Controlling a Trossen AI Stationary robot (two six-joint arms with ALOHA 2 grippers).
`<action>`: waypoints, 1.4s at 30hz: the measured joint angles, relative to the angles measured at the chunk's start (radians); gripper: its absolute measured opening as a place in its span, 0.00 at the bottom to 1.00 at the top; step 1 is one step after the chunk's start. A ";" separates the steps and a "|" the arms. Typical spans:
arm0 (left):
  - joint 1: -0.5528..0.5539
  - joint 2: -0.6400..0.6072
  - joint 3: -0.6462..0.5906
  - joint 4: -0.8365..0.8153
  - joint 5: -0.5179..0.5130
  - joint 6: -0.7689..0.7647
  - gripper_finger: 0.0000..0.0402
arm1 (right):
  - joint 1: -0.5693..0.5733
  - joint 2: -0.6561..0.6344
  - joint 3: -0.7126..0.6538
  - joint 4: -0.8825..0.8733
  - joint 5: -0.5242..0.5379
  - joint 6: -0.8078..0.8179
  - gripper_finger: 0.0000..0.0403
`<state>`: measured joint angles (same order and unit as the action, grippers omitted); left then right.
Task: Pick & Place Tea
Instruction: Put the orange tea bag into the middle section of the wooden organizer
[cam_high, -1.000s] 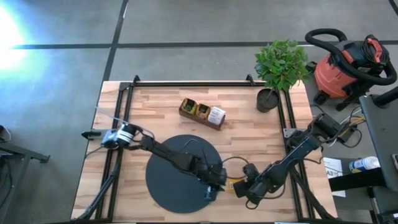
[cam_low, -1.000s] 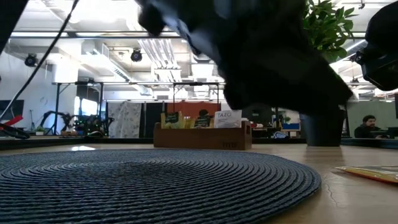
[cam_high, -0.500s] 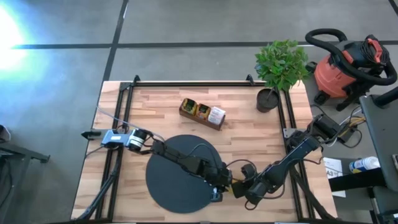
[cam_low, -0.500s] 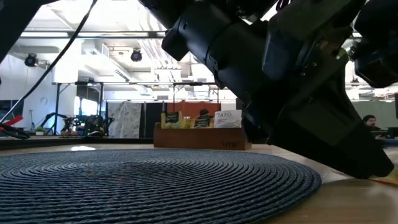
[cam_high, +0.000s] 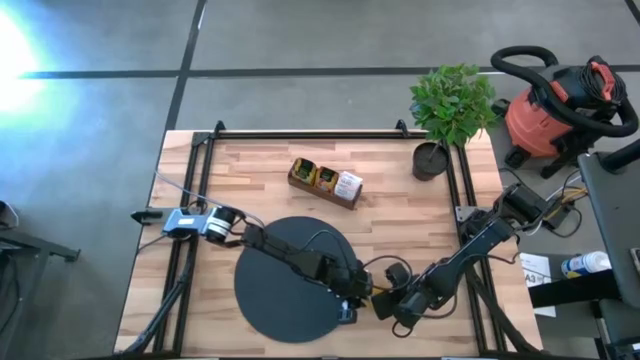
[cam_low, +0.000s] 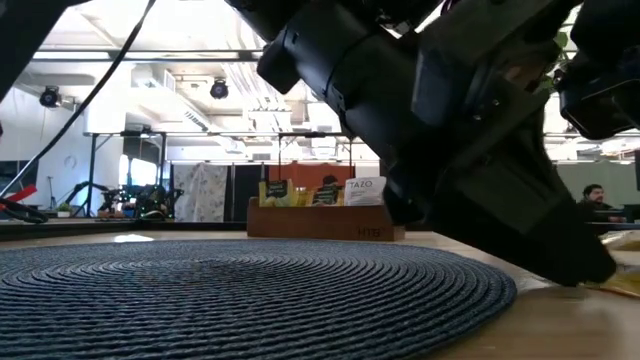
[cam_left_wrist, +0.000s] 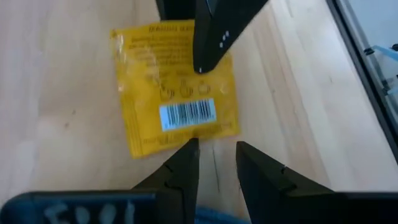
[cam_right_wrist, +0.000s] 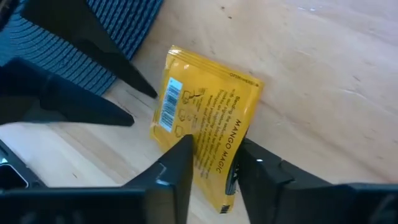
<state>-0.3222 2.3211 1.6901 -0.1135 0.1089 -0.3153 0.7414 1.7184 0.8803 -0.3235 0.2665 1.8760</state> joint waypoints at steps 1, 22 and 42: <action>0.001 -0.007 -0.001 -0.004 -0.003 0.000 0.27 | 0.000 -0.001 0.000 -0.002 -0.001 -0.004 0.26; 0.050 -0.491 -0.027 -0.416 -0.047 -0.031 0.27 | 0.018 0.000 0.409 -0.619 0.215 -1.104 0.03; 0.284 -0.854 -0.923 0.917 0.288 -1.040 0.27 | -0.006 -0.001 0.652 -0.903 0.903 -2.129 0.03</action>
<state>-0.0385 1.4676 0.7676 0.8039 0.3969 -1.3548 0.7355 1.7176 1.5326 -1.2264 1.1694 -0.2530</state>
